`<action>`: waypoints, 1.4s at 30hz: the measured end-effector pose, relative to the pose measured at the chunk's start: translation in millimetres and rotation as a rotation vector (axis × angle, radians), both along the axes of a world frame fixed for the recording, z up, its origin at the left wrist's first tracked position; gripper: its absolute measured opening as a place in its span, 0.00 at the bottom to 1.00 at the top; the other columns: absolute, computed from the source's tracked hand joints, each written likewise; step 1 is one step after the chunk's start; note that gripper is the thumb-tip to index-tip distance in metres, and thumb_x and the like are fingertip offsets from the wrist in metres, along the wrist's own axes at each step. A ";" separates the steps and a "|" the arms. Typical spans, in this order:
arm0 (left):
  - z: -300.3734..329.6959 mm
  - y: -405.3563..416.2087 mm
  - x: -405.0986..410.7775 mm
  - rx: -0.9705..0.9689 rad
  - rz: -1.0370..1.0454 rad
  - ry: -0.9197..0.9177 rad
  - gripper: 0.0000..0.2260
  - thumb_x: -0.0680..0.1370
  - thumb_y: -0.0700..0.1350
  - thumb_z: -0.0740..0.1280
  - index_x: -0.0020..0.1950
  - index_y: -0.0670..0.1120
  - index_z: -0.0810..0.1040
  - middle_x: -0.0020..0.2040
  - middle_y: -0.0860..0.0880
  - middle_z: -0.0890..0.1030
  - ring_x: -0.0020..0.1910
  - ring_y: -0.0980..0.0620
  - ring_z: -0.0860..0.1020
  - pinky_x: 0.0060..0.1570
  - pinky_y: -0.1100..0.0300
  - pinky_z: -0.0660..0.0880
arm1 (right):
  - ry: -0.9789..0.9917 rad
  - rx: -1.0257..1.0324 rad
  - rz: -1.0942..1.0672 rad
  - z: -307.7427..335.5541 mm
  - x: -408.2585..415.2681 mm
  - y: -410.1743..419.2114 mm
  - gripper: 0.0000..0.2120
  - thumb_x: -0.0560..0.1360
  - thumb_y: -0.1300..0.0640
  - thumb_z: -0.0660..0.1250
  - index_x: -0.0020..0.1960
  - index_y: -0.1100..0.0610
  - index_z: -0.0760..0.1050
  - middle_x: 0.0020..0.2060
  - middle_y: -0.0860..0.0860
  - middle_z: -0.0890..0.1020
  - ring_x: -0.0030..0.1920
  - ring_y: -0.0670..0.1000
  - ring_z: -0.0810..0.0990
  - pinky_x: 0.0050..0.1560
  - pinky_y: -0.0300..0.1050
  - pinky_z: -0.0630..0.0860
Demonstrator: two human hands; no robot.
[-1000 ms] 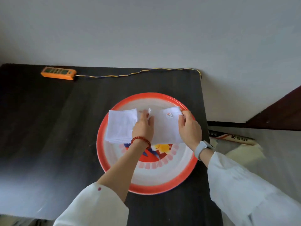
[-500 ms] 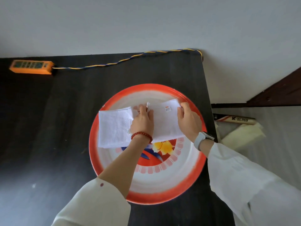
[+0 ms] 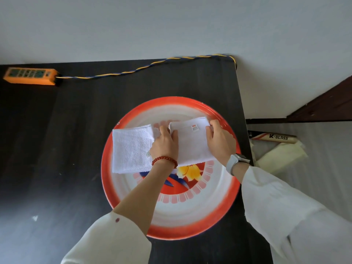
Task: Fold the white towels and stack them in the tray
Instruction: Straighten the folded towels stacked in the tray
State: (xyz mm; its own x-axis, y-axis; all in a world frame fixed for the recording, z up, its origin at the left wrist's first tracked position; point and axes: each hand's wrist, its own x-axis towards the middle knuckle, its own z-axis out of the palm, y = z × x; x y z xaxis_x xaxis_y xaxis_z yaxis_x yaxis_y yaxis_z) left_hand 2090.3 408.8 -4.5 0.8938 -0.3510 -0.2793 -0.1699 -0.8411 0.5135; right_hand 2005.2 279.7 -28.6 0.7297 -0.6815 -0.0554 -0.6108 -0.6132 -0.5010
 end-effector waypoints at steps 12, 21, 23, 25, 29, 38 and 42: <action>-4.3 8.8 -14.8 0.001 -0.540 -0.672 0.17 0.74 0.41 0.53 0.56 0.41 0.79 0.56 0.43 0.80 0.56 0.42 0.78 0.49 0.50 0.76 | -0.168 -0.466 0.383 2.4 -16.1 11.5 0.17 0.75 0.59 0.57 0.62 0.60 0.73 0.61 0.59 0.76 0.63 0.61 0.73 0.64 0.60 0.67; -25.9 8.8 -9.9 0.378 -0.615 -0.305 0.28 0.79 0.57 0.38 0.71 0.44 0.31 0.76 0.46 0.37 0.74 0.49 0.34 0.71 0.51 0.35 | 0.323 -0.377 0.464 -25.0 -9.7 9.2 0.29 0.80 0.48 0.39 0.71 0.65 0.59 0.70 0.63 0.64 0.72 0.63 0.59 0.69 0.60 0.63; -29.2 8.3 -9.3 0.394 -0.623 -0.302 0.28 0.79 0.57 0.39 0.72 0.44 0.32 0.76 0.47 0.36 0.74 0.49 0.34 0.72 0.51 0.37 | 0.349 -0.362 0.466 -28.3 -11.3 8.9 0.30 0.80 0.47 0.35 0.72 0.66 0.57 0.70 0.64 0.63 0.72 0.64 0.57 0.69 0.60 0.63; -28.5 5.9 -7.4 0.419 -0.636 -0.307 0.28 0.81 0.57 0.41 0.74 0.43 0.34 0.76 0.47 0.36 0.74 0.48 0.35 0.73 0.50 0.38 | 0.359 -0.331 0.456 -29.8 -9.4 8.3 0.31 0.80 0.48 0.35 0.71 0.67 0.58 0.70 0.64 0.63 0.71 0.64 0.59 0.68 0.60 0.64; -14.3 3.2 1.3 0.350 -0.646 -0.264 0.27 0.81 0.54 0.44 0.76 0.42 0.41 0.77 0.46 0.40 0.75 0.48 0.38 0.72 0.51 0.37 | 0.204 -0.162 0.431 -18.5 -6.9 9.9 0.30 0.80 0.47 0.37 0.71 0.66 0.60 0.70 0.63 0.64 0.71 0.63 0.61 0.67 0.60 0.66; 13.6 80.4 43.8 -0.107 0.129 -0.186 0.19 0.80 0.43 0.57 0.70 0.39 0.65 0.71 0.40 0.65 0.69 0.41 0.62 0.69 0.49 0.60 | -0.215 0.411 -0.102 8.4 1.0 24.9 0.25 0.79 0.58 0.55 0.75 0.53 0.52 0.73 0.50 0.60 0.72 0.51 0.60 0.65 0.39 0.60; 1.9 107.9 65.1 -0.137 0.377 0.102 0.19 0.80 0.46 0.53 0.64 0.35 0.68 0.64 0.36 0.71 0.61 0.38 0.69 0.60 0.47 0.67 | -0.149 0.515 -0.182 14.8 8.0 19.7 0.25 0.80 0.59 0.52 0.75 0.51 0.52 0.74 0.49 0.59 0.73 0.51 0.58 0.68 0.43 0.57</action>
State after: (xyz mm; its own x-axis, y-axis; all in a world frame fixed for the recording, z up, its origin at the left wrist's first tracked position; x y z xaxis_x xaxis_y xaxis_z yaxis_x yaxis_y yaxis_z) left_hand 2155.4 516.8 -2.7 0.9370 -0.0446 -0.3466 0.1944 -0.7577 0.6230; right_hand 2013.2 299.5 -13.8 0.6284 -0.7093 -0.3194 -0.5833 -0.1580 -0.7967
